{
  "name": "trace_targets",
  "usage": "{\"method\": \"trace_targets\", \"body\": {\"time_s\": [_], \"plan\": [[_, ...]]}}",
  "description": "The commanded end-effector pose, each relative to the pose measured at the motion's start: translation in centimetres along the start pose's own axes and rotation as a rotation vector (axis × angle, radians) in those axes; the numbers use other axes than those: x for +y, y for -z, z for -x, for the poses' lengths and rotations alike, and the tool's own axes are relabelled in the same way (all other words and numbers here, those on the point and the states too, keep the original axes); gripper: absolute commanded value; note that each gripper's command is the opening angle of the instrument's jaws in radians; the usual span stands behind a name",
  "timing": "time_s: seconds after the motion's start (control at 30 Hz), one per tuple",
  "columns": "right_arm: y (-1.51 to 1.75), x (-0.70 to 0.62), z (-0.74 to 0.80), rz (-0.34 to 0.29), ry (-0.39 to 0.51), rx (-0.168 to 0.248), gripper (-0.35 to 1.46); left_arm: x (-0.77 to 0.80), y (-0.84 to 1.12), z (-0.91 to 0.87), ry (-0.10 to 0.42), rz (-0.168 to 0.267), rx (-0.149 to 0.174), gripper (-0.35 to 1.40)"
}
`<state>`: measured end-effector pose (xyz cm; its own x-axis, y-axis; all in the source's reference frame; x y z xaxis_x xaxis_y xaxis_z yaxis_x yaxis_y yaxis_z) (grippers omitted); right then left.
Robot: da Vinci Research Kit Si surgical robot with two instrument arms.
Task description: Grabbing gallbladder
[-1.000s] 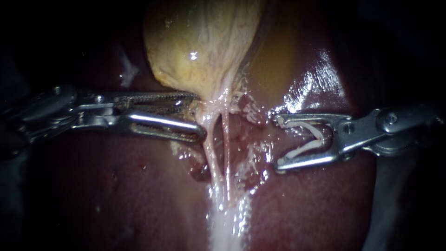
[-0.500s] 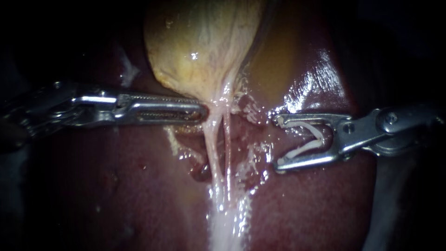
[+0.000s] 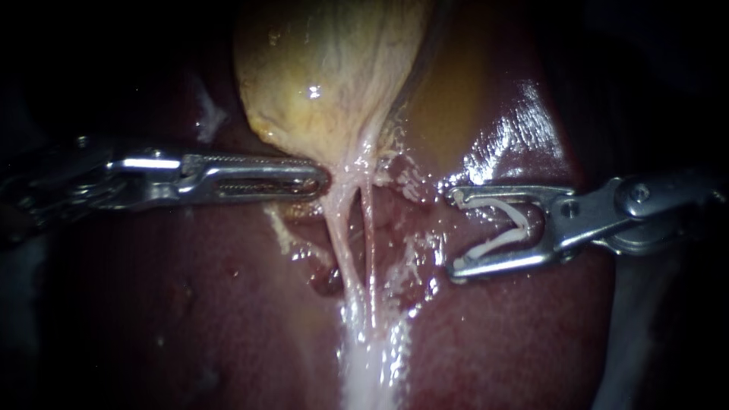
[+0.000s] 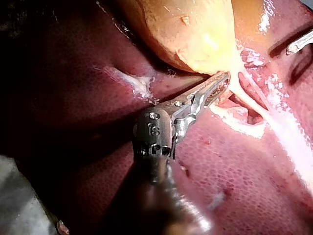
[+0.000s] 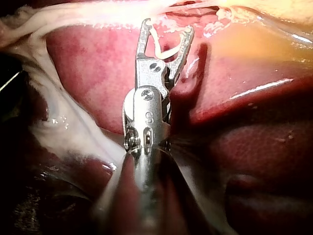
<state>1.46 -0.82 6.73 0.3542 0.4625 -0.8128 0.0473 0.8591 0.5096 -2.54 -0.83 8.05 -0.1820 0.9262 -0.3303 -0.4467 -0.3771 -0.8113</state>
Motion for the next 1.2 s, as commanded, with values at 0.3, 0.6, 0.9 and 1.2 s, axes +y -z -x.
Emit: {"method": "trace_targets", "body": {"time_s": [0.3,0.6,0.9,1.2], "plan": [[0.0,0.01,0.0,0.0,0.0,0.0,0.5,0.2,0.21,-0.08,0.013,0.013,-0.007,-0.35],[0.0,0.02,0.01,0.001,0.0,0.0,0.5,0.39,0.42,-0.26,0.027,0.025,-0.016,-0.35],[0.0,0.02,0.01,0.001,0.0,0.0,0.5,0.49,0.48,-0.3,0.03,0.025,-0.019,-0.35],[0.0,0.02,0.01,0.001,0.0,0.0,0.5,0.49,0.48,-0.31,0.03,0.026,-0.02,-0.35]]}}
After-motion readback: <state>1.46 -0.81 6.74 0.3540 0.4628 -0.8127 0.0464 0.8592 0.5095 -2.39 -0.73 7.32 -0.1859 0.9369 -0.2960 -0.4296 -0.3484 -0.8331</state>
